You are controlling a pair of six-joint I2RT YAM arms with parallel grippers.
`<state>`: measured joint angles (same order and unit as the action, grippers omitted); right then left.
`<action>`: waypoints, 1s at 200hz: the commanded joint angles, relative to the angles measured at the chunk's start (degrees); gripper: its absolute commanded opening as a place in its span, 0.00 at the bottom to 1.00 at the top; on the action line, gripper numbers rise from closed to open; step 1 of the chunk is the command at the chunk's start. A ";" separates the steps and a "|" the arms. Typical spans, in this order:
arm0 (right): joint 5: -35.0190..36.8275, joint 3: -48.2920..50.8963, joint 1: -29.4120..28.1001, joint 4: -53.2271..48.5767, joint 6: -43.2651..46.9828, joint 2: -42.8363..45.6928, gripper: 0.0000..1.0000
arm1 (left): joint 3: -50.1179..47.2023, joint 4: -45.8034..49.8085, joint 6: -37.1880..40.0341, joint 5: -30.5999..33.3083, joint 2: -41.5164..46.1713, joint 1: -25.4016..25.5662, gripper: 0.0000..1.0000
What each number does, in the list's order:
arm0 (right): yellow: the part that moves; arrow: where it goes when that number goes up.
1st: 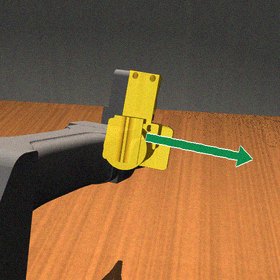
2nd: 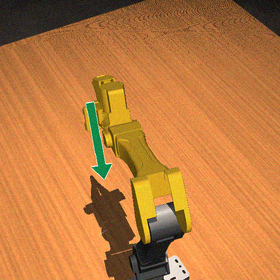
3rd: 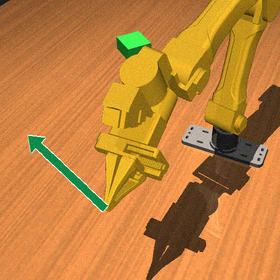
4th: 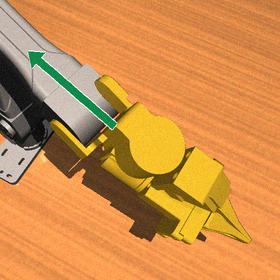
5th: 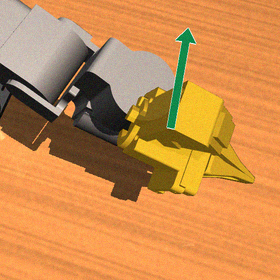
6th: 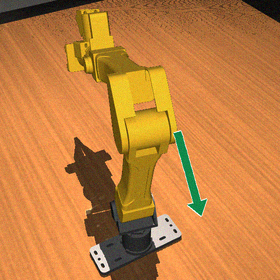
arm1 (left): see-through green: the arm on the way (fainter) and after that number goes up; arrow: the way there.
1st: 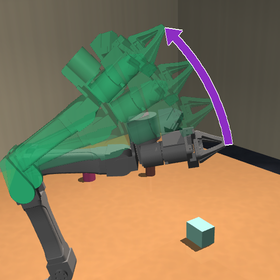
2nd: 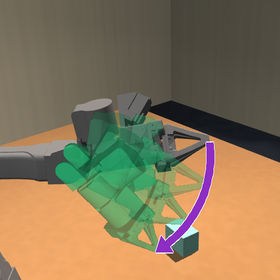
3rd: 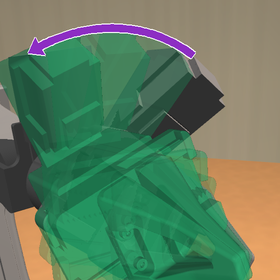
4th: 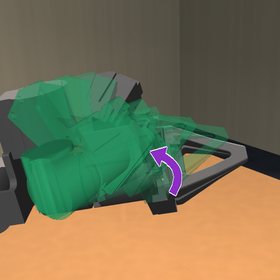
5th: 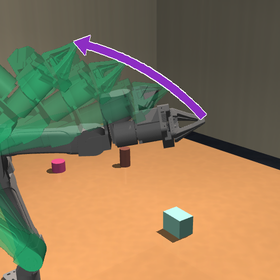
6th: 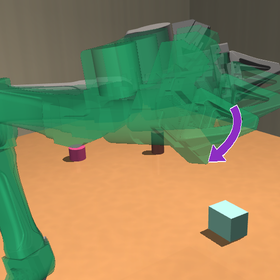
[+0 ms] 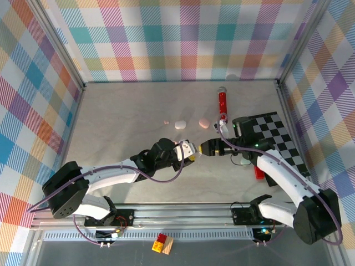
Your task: Insert the wireless bluetooth earbuds into the charging case
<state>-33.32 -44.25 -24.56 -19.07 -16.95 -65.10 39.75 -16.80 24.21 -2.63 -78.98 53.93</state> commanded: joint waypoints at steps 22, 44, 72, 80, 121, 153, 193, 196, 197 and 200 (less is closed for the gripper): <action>-3.70 -2.87 -2.29 5.15 -2.65 -4.51 0.60 | -0.37 -2.88 2.03 -2.20 2.03 0.91 0.37; -6.30 -2.22 -2.34 8.95 -5.18 -6.21 0.52 | -0.38 -3.32 2.07 -2.15 2.09 0.91 0.37; -7.63 -1.97 -2.43 10.63 -6.19 -7.93 0.38 | -0.46 -4.01 2.06 -1.94 2.08 0.91 0.37; -7.68 -1.95 -2.45 10.57 -6.25 -8.23 0.33 | -0.53 -4.08 2.07 -1.85 2.04 0.97 0.37; -7.64 -2.22 -2.43 9.89 -5.53 -8.78 0.19 | -0.97 -4.97 1.75 -0.93 2.08 1.00 0.37; -1.66 -0.92 -2.36 10.81 -2.88 -5.34 0.07 | -1.69 -7.04 -3.82 0.32 2.94 0.76 0.53; 5.31 4.41 -2.09 17.27 1.72 4.80 0.04 | -5.46 -19.28 -19.44 -10.97 3.70 -3.43 0.77; 5.24 4.70 -2.07 17.64 2.18 5.66 0.04 | -5.51 -20.26 -20.66 -12.83 3.48 -3.92 0.79; 5.22 4.78 -2.07 17.78 2.27 5.94 0.04 | -5.53 -20.63 -20.98 -13.41 3.44 -4.05 0.79; 5.06 5.05 -2.07 18.14 2.58 6.67 0.04 | -5.53 -21.58 -22.10 -14.96 3.21 -4.48 0.80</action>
<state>-31.22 -41.50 -26.92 -6.81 -19.20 -63.99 35.51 -27.33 14.00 -6.79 -76.31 52.36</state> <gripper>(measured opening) 0.161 0.760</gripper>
